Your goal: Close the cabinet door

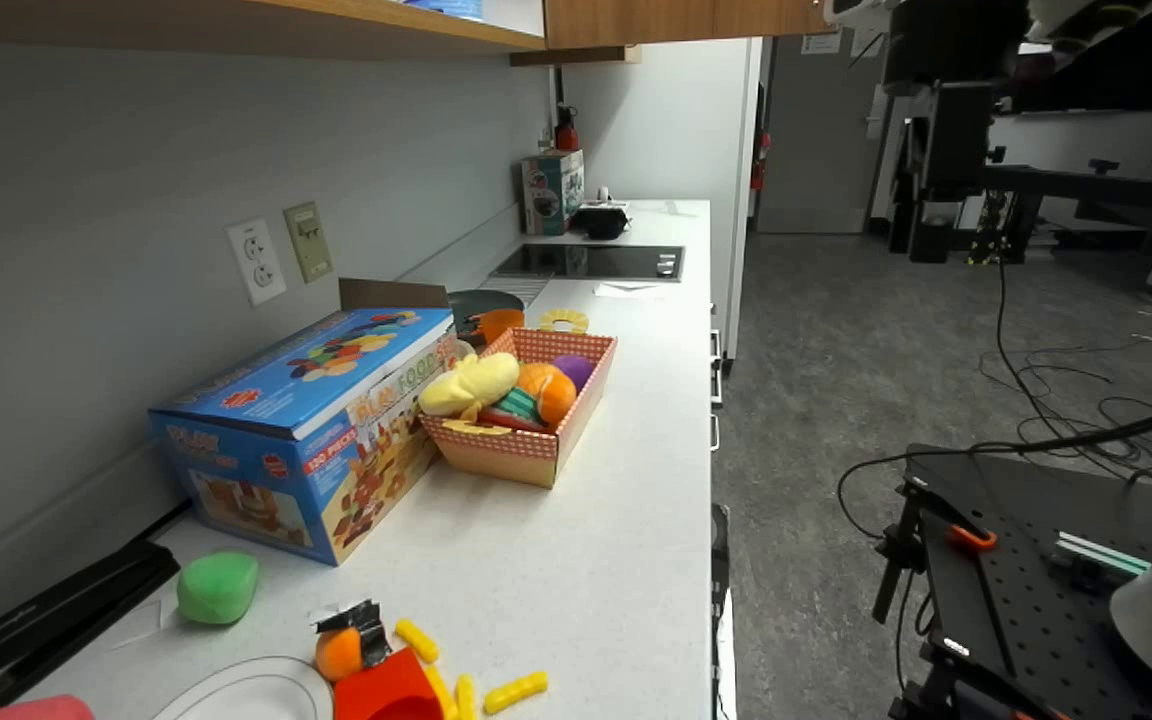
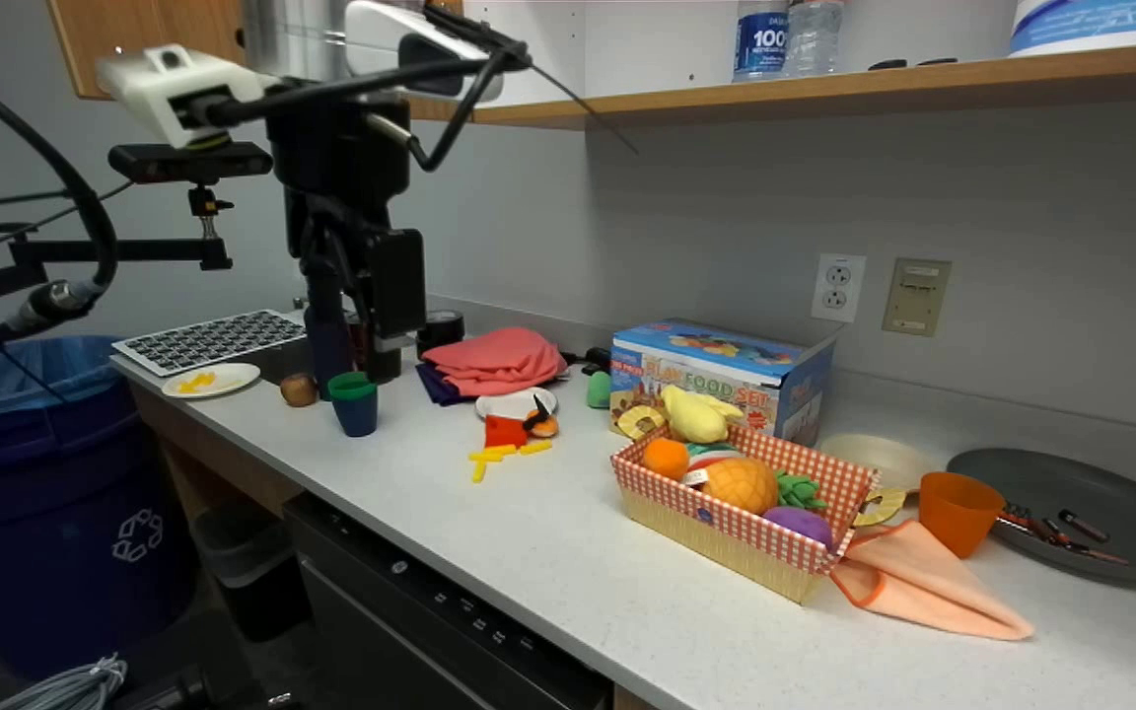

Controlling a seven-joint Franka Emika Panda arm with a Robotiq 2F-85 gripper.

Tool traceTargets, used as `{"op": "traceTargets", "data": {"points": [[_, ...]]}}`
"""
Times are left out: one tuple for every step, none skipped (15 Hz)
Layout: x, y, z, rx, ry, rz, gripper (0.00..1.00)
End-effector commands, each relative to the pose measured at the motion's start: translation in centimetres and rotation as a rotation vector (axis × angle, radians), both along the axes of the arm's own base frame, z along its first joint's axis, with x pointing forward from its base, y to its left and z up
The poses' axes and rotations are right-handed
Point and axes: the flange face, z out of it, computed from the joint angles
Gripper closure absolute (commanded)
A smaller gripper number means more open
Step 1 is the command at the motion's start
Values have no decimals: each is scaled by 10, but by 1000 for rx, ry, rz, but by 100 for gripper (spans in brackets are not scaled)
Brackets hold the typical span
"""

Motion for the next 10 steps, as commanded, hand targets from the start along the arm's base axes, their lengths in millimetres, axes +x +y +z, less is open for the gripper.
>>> {"op": "traceTargets", "data": {"points": [[-35, 34, 9, 9, -8, 184, 0], [-41, 46, 10, 10, -3, 239, 0], [-47, 59, 10, 9, 3, 293, 0], [-53, 70, 11, 9, 4, 347, 0], [-57, 82, 11, 11, 1, 395, 0], [-61, 92, 13, 8, -12, 427, 0], [-64, 100, 14, -3, -23, 442, 0], [-65, 104, 16, -17, -29, 445, 0], [-51, 98, 14, -16, 6, 412, 0], [-53, 103, 15, -24, 0, 427, 0]]}}
